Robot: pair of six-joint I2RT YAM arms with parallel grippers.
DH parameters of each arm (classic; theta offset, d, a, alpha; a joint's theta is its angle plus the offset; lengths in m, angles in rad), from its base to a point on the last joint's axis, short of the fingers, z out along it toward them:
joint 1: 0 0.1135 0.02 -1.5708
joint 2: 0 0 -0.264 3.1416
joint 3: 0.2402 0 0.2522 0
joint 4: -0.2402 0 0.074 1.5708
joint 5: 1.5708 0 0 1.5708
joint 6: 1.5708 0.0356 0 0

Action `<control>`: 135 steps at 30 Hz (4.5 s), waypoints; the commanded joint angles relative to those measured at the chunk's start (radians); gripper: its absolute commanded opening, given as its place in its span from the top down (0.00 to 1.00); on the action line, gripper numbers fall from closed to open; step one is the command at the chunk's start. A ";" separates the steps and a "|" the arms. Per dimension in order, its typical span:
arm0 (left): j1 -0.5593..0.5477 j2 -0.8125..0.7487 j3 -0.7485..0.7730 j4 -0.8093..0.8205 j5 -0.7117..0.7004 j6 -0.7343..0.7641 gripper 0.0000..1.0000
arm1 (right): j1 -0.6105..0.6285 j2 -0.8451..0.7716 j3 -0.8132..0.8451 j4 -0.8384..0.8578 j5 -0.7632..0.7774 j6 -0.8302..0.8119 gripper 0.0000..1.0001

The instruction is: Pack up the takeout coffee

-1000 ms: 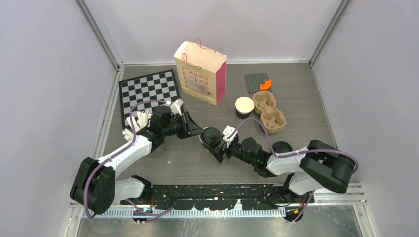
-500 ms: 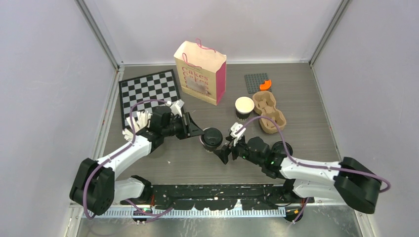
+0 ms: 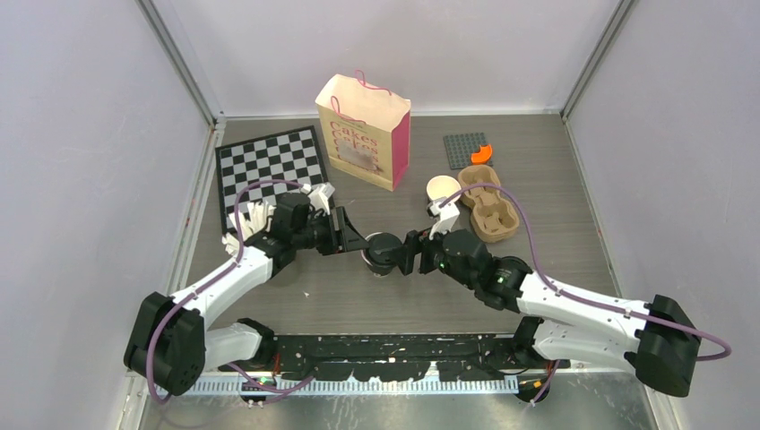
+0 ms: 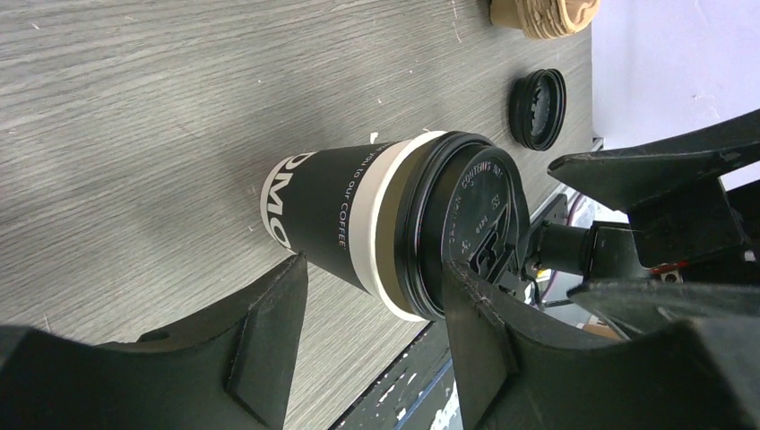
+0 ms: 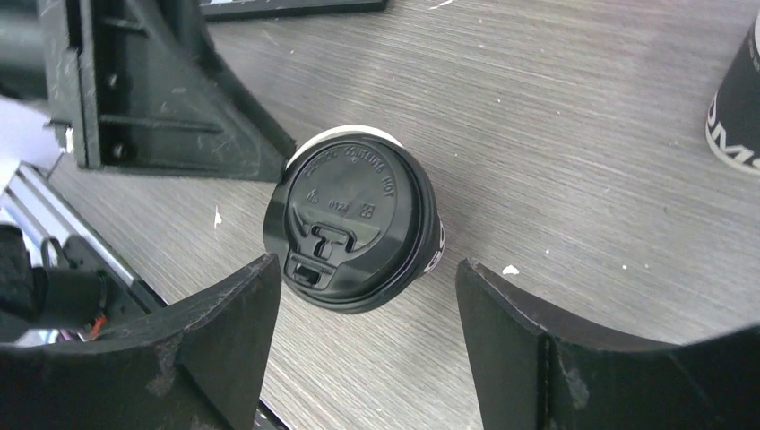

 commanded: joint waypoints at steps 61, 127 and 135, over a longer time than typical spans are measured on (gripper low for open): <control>-0.003 0.016 0.104 -0.086 -0.009 0.156 0.41 | -0.010 0.290 0.324 -0.160 0.082 0.112 0.67; -0.087 0.115 0.075 0.112 0.092 -0.019 0.59 | -0.226 0.399 0.326 -0.248 -0.253 -0.060 0.63; -0.142 0.101 0.071 0.115 0.036 -0.083 0.66 | -0.228 0.379 0.344 -0.255 -0.267 -0.151 0.65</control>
